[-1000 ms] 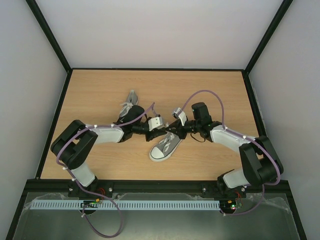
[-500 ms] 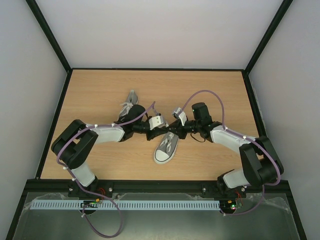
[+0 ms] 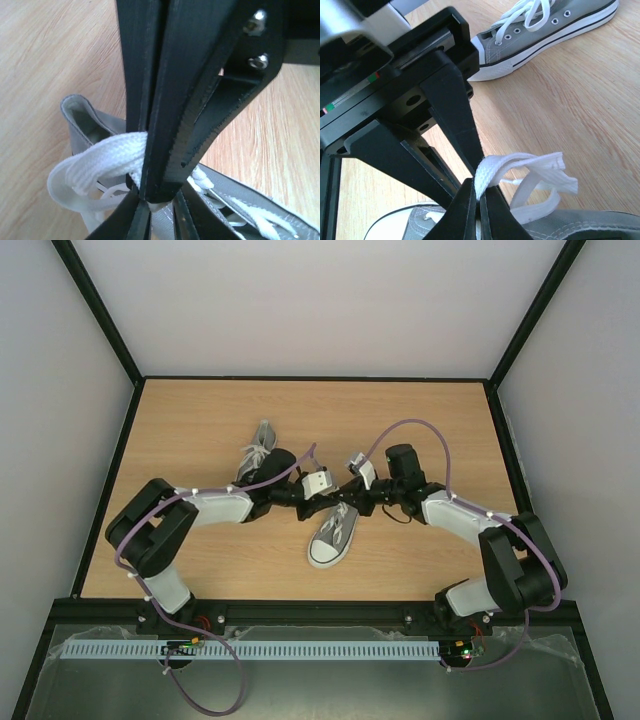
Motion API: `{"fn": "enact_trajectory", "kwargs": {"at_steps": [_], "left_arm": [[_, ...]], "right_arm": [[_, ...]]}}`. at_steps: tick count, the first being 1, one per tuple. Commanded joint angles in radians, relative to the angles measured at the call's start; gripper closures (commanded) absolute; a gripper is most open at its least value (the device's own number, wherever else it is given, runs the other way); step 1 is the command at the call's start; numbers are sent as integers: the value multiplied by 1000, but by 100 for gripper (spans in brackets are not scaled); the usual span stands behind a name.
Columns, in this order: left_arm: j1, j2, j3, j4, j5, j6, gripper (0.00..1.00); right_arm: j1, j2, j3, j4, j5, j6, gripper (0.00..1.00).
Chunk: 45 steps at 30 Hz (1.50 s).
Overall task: Tie the shoes
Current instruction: Cross the shoelace with the shoelace.
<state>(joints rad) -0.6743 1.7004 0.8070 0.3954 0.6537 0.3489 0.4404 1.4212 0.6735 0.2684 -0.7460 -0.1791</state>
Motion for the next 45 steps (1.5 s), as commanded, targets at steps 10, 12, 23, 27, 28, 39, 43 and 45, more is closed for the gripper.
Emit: {"fn": "enact_trajectory", "kwargs": {"at_steps": [10,12,23,27,28,39,43,45], "left_arm": [[-5,-48,32,-165,82,45,98],[-5,-76,33,-210,119,75,98],[-3,-123,66,-364,278,154,98],[6,-104,95,-374,306,125,98],[10,-98,107,-375,309,110,98],[29,-47,147,-373,306,39,97],[32,-40,159,-390,326,57,98],[32,-42,158,-390,325,58,98]], "right_arm": [[-18,-51,-30,-22,47,3,86],[-19,-58,-37,-26,65,6,82],[-20,-67,-46,-42,151,56,75],[-20,-98,-47,-69,165,70,72],[-20,-120,-60,-63,179,83,72],[37,-418,-310,171,382,57,70],[156,-450,-394,317,430,-73,69],[194,-437,-410,365,455,-110,69]]}}
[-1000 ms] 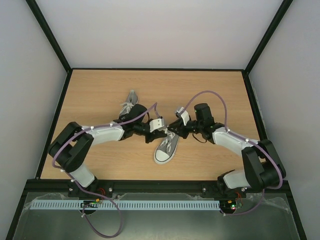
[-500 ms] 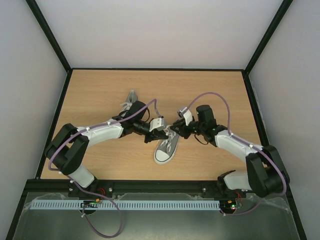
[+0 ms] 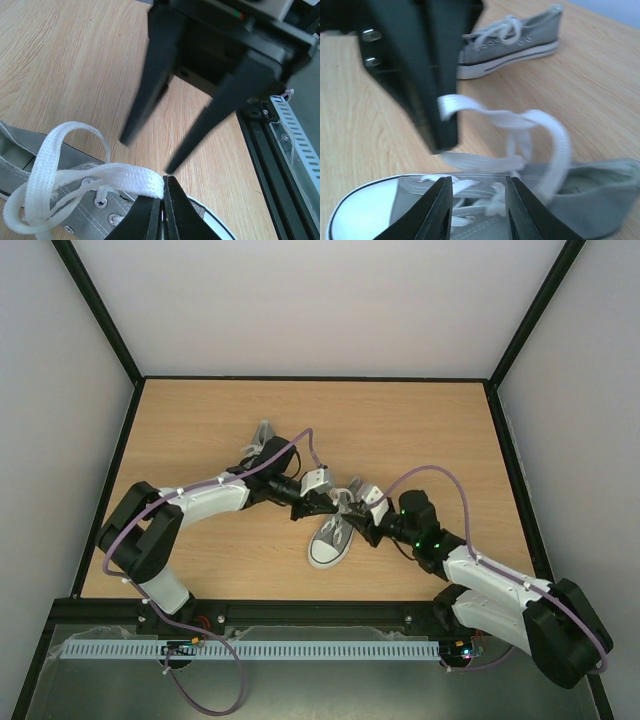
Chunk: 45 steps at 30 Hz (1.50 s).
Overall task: Tie the shoes
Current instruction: Cross the shoelace with the shoelace.
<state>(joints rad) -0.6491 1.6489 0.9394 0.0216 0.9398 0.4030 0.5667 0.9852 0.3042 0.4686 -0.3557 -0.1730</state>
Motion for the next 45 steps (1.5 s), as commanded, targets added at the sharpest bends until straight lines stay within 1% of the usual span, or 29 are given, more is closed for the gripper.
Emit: {"fn": "enact_trajectory", "kwargs": {"at_steps": [1,3,6,8,13,18,23,24,27,28,30,33,35,38,39,42,43,45], "left_arm": [[6,9,26,-18,38,4,98],[8,12,25,-17,36,2,98],[7,13,27,-15,36,-1,98],[8,13,26,-15,39,1,97],[8,18,32,-20,39,0,98],[7,23,32,-25,40,-2,98],[8,22,33,-26,42,-1,98],[8,22,33,-26,43,-2,98],[8,20,33,-29,44,-2,98],[8,20,32,-30,43,-4,97],[8,23,38,-35,43,-5,95],[8,36,63,-61,47,-4,91],[8,47,78,-75,47,-1,91],[10,55,84,-74,64,-4,96],[12,58,86,-74,74,-8,97],[18,69,101,-80,86,-23,97],[20,72,104,-82,88,-25,98],[22,71,106,-81,88,-26,98]], "right_arm": [[78,9,-42,181,69,-128,69],[93,32,-37,201,81,-151,69],[102,72,-26,214,138,-176,68],[102,95,-24,228,157,-196,66],[102,162,3,222,118,-219,66],[102,194,-11,325,86,-180,67],[102,222,-6,356,76,-158,67],[102,223,-7,354,79,-158,70],[102,210,-4,331,116,-158,87],[102,195,-8,318,123,-159,90],[102,150,-15,282,130,-157,95],[102,85,-20,206,135,-128,99],[102,40,-38,176,140,-111,99],[102,-14,-61,136,161,-118,98],[102,-26,-64,124,170,-127,94],[102,-20,-67,117,190,-149,82],[102,-8,-67,125,197,-156,80],[102,20,-72,164,212,-173,77]]}}
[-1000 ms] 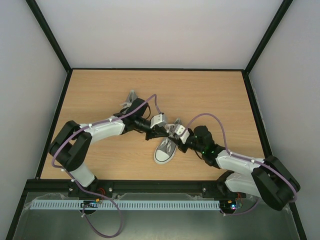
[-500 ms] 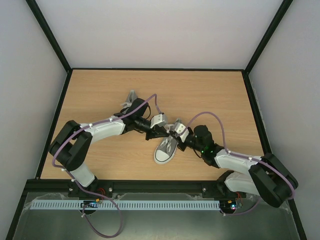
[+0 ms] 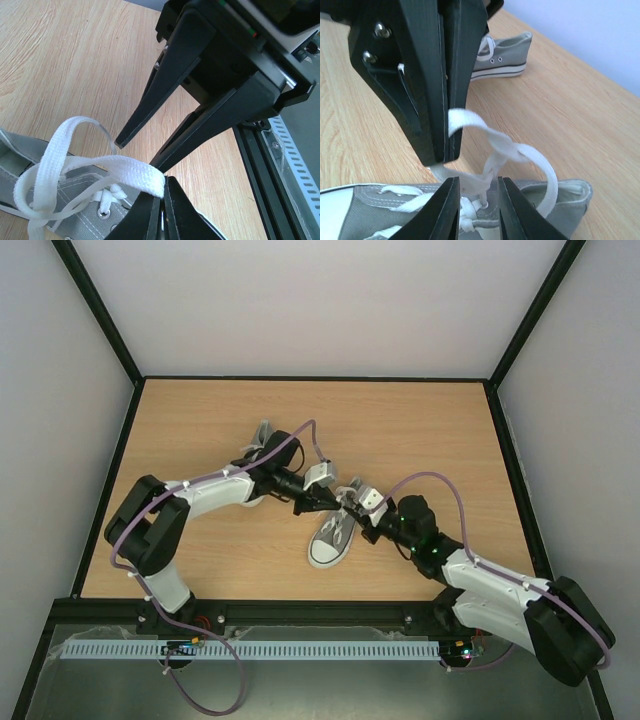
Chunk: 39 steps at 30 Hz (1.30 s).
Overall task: Tie the shoes
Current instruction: Cross the shoelace with the shoelace.
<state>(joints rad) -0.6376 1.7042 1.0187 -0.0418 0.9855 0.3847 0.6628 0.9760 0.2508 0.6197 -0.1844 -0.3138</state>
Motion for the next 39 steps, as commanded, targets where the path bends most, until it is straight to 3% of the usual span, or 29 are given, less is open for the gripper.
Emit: {"fn": "enact_trajectory", "kwargs": {"at_steps": [1,7,21,23,26,27,31,33,36,39], "left_arm": [[10,15,23,-18,42,-5,98],[9,17,33,-42,58,11,98],[10,32,47,-78,76,38,97],[10,32,47,-78,77,40,97],[9,31,48,-79,72,39,97],[10,31,48,-81,70,39,96],[13,30,55,-88,66,43,92],[13,29,62,-92,57,43,85],[20,25,76,-114,30,59,63],[42,8,103,-191,2,135,57]], "right_arm": [[6,40,-25,41,42,-43,76],[6,125,-2,134,-2,-94,68],[6,214,44,191,-26,-105,63],[6,223,51,187,-42,-105,70],[6,215,54,171,-50,-107,94],[6,205,52,156,-53,-115,98],[7,152,31,108,-53,-123,99],[7,126,22,86,-46,-128,99],[6,97,33,15,-30,-145,99],[6,85,60,-70,-26,-164,99]]}}
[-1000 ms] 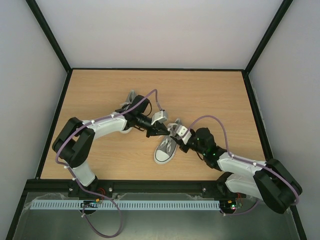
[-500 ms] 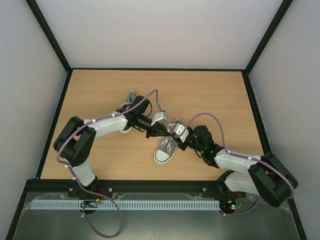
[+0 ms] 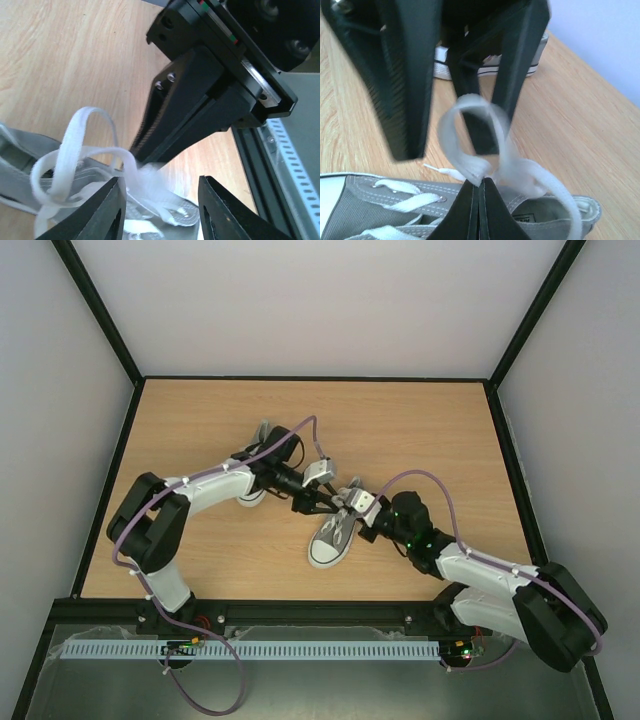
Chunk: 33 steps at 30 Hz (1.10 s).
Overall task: Tie the shoes
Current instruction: Cross the shoelace with the shoelace.
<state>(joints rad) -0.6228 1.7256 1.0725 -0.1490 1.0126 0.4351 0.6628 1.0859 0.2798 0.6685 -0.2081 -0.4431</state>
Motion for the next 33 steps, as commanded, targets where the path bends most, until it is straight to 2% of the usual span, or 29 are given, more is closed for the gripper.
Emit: {"fn": "enact_trajectory", "kwargs": {"at_steps": [1,5,10,15,19,23,28,33], "left_arm": [[32,-21,57,-111,-47,111,56],[42,-32,69,-215,-184,229,54],[61,-23,0,-156,-372,208,51],[32,73,21,-126,-501,218,46],[-4,131,50,-126,-518,267,43],[-18,173,91,-194,-532,339,43],[-50,203,94,-223,-654,434,41],[-63,223,87,-206,-715,479,44]], "right_arm": [[6,-25,40,-147,-5,-38,99],[6,-18,72,-216,-29,-30,99],[6,-27,118,-318,-52,2,99],[6,-7,183,-424,-99,55,99],[6,-13,202,-449,-120,97,99],[6,2,209,-450,-129,119,99],[6,31,230,-461,-133,129,99],[6,49,247,-460,-148,149,99]]}}
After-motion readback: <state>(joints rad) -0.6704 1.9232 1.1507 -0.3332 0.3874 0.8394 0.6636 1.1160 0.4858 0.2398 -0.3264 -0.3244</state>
